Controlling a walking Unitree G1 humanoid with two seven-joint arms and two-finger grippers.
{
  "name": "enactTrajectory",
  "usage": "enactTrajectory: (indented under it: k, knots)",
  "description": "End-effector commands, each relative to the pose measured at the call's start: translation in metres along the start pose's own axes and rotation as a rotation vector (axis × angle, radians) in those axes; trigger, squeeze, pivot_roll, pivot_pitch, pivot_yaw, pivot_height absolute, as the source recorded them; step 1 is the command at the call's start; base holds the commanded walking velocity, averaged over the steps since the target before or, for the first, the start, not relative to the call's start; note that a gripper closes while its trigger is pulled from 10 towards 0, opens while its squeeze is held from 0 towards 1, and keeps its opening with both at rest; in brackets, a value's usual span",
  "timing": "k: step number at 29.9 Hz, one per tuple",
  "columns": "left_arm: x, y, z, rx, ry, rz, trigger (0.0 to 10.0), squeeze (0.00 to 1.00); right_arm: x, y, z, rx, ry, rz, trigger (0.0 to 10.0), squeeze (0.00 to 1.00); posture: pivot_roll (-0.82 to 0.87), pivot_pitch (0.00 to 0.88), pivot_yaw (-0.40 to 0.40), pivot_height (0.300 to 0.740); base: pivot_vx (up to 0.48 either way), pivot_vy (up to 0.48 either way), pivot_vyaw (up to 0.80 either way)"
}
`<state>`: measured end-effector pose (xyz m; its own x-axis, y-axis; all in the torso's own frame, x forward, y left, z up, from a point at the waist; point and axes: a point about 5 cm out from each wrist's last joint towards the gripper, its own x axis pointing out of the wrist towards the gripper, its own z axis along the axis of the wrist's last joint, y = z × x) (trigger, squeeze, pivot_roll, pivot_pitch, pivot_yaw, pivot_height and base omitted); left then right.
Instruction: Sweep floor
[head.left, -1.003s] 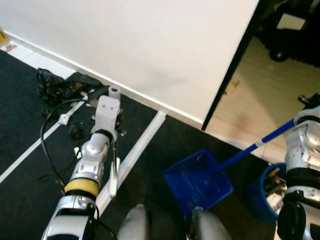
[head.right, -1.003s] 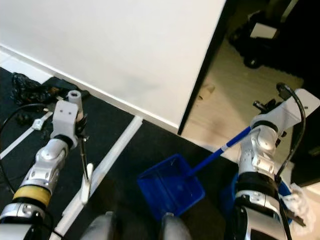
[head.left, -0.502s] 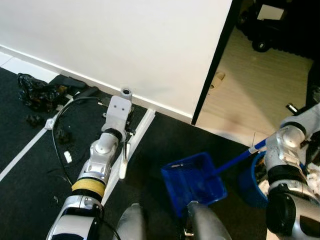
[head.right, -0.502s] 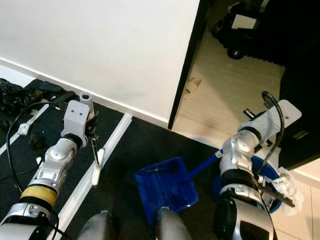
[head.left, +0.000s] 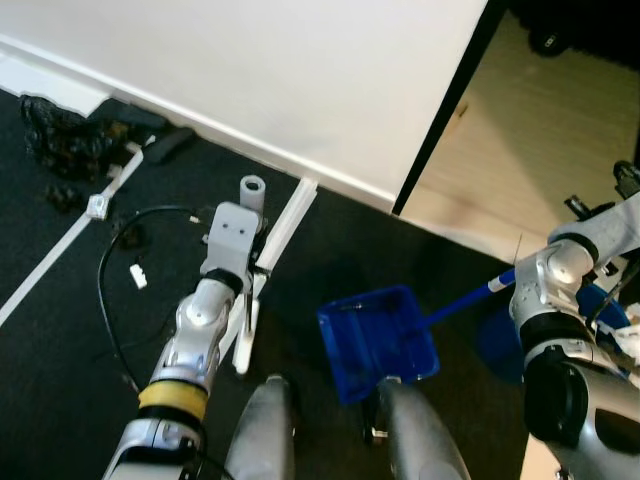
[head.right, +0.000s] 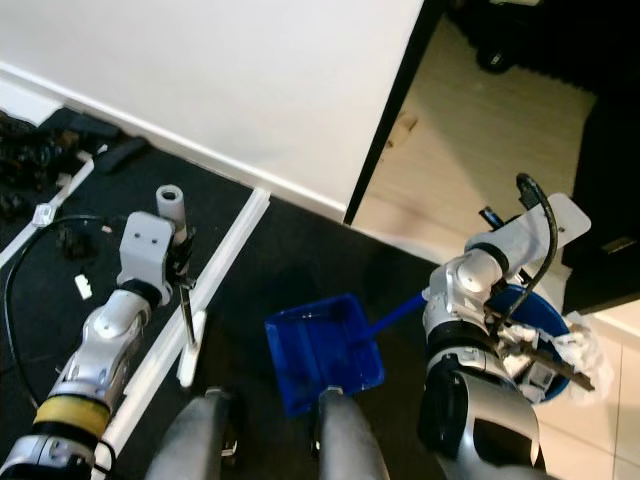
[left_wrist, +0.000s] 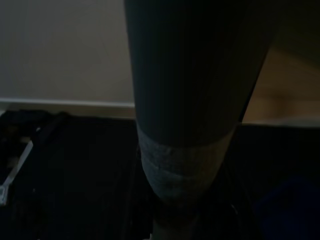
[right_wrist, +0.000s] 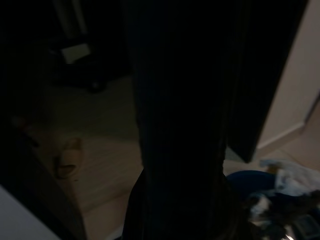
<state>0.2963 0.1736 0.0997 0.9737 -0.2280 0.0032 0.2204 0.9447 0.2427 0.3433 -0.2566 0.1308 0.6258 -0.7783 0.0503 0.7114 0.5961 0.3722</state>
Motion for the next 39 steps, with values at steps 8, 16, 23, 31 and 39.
enactTrajectory:
  k: [8, 16, 23, 31, 39]
  knots:
    - [-0.009, 0.005, 0.039, 0.013, -0.168, -0.007, 10.0, 0.0, 0.012, 0.009, 0.02, 0.065, -0.079, 0.046, 10.0, 0.0, 0.22, 0.405, -0.077, 0.74, 0.0, 0.0, 0.0]
    - [-0.033, -0.001, 0.051, 0.04, -0.191, -0.05, 10.0, 0.0, 0.008, 0.015, 0.019, 0.126, -0.1, 0.161, 10.0, 0.03, 0.26, 0.453, -0.062, 0.74, 0.0, 0.0, 0.0]
    - [-0.042, -0.001, 0.054, 0.048, -0.189, -0.058, 10.0, 0.0, 0.009, 0.015, 0.023, 0.157, -0.116, 0.162, 10.0, 0.26, 0.28, 0.456, -0.058, 0.74, 0.0, 0.0, 0.0]
    - [-0.041, 0.005, 0.06, 0.062, -0.191, -0.056, 10.0, 0.0, 0.02, 0.034, 0.053, 0.247, -0.193, 0.19, 10.0, 0.24, 0.29, 0.453, -0.056, 0.74, 0.0, 0.0, 0.0]
    - [-0.045, 0.002, 0.061, 0.066, -0.18, -0.075, 10.0, 0.0, 0.018, 0.038, 0.054, 0.21, -0.226, 0.252, 10.0, 0.81, 0.29, 0.458, -0.055, 0.74, 0.0, 0.0, 0.0]
